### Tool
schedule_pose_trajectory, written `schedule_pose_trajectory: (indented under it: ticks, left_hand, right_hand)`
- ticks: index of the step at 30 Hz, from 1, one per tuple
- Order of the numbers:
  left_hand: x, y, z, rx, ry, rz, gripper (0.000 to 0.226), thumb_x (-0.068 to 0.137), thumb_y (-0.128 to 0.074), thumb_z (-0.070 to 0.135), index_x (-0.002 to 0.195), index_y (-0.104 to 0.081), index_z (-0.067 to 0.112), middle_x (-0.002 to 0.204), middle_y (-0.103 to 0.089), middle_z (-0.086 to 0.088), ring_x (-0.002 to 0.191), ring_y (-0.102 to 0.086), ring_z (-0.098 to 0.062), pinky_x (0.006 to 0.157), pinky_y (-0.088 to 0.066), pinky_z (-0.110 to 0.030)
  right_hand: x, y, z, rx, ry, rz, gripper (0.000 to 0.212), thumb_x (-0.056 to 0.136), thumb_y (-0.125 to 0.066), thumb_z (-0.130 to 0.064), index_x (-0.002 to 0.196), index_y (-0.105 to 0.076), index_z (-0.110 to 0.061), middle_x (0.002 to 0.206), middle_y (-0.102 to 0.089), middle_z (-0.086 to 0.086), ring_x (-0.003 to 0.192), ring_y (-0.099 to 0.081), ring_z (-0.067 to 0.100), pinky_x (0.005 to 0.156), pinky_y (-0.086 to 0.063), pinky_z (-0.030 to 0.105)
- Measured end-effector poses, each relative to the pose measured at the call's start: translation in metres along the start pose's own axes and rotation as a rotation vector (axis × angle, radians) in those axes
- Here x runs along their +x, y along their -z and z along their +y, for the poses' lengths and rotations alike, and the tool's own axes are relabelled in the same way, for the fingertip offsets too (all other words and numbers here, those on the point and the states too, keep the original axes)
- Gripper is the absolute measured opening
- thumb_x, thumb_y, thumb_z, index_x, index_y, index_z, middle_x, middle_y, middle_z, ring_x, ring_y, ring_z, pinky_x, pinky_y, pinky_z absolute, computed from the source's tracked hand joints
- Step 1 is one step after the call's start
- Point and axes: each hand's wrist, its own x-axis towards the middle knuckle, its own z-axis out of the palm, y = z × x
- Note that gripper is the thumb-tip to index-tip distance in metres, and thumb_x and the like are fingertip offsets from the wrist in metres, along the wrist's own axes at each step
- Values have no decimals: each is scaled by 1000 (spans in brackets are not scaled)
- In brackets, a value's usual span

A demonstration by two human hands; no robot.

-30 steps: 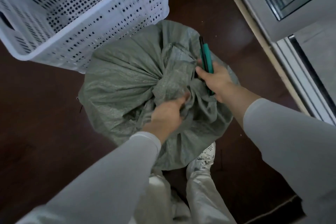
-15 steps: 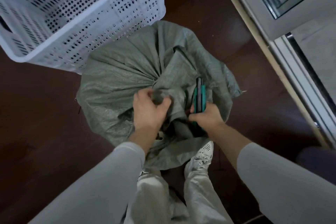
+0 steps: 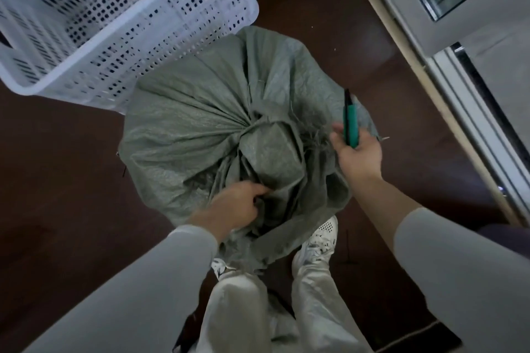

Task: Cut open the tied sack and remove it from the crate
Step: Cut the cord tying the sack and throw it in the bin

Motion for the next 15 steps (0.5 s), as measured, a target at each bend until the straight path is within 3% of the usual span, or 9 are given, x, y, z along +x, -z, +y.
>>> schedule_pose_trajectory:
  ticks: [3,5,7,9,10,11,13,15]
  left_hand:
    - [-9,-12,-11,-43,78,-46,53,86,-50,23,136,-46,38,142,-46,-1,134,-40,-22,112,-34,-36]
    - [-15,-9,-9,-397,234,74,36,81,-53,38,115,-66,36,129,-58,-5,125,-50,-26,108,-38,-39]
    - [-17,7,0,-765,354,419,36,83,-50,49,81,-73,22,104,-68,-17,107,-60,-33,99,-45,-40]
    - [-16,33,14,-809,354,879,50,78,-46,61,69,-64,15,92,-64,-24,102,-58,-40,97,-44,-48]
    - [-15,47,23,-774,322,1011,49,76,-50,65,76,-65,19,100,-62,-20,110,-54,-38,103,-40,-49]
    - [-13,59,33,-718,290,1028,53,73,-55,67,98,-65,21,117,-57,-16,123,-46,-35,111,-33,-47]
    - [-2,74,48,-531,198,848,93,71,-65,64,143,-34,13,154,-23,-14,145,-14,-30,120,-11,-43]
    - [11,75,58,-332,135,669,111,74,-73,47,152,1,17,160,11,-9,148,6,-28,119,-1,-39]
  right_hand:
    - [7,-21,-3,20,-149,-191,35,86,-64,-15,120,-62,-23,108,-64,1,99,-60,17,96,-47,29]
    - [1,-36,2,-21,-253,-237,48,76,-70,-5,122,-60,-15,109,-67,11,97,-63,27,92,-53,39]
    - [-14,-44,6,-51,-326,-234,49,72,-69,4,118,-60,-7,105,-67,16,94,-63,30,87,-54,41]
    - [-33,-50,10,92,-414,-234,40,74,-65,9,111,-61,-7,94,-67,14,83,-62,29,80,-54,37]
    - [-44,-54,12,189,-452,-245,37,76,-62,11,107,-60,-9,85,-64,10,76,-60,25,78,-52,36]
    - [-55,-58,15,276,-491,-257,36,78,-60,13,106,-60,-10,79,-62,7,74,-59,23,78,-52,37]
    - [-71,-66,26,378,-575,-269,36,78,-61,13,106,-60,-10,81,-63,9,82,-62,31,83,-54,45]
    - [-79,-69,35,448,-660,-255,34,76,-67,9,105,-64,-10,88,-67,11,90,-64,33,85,-55,48]
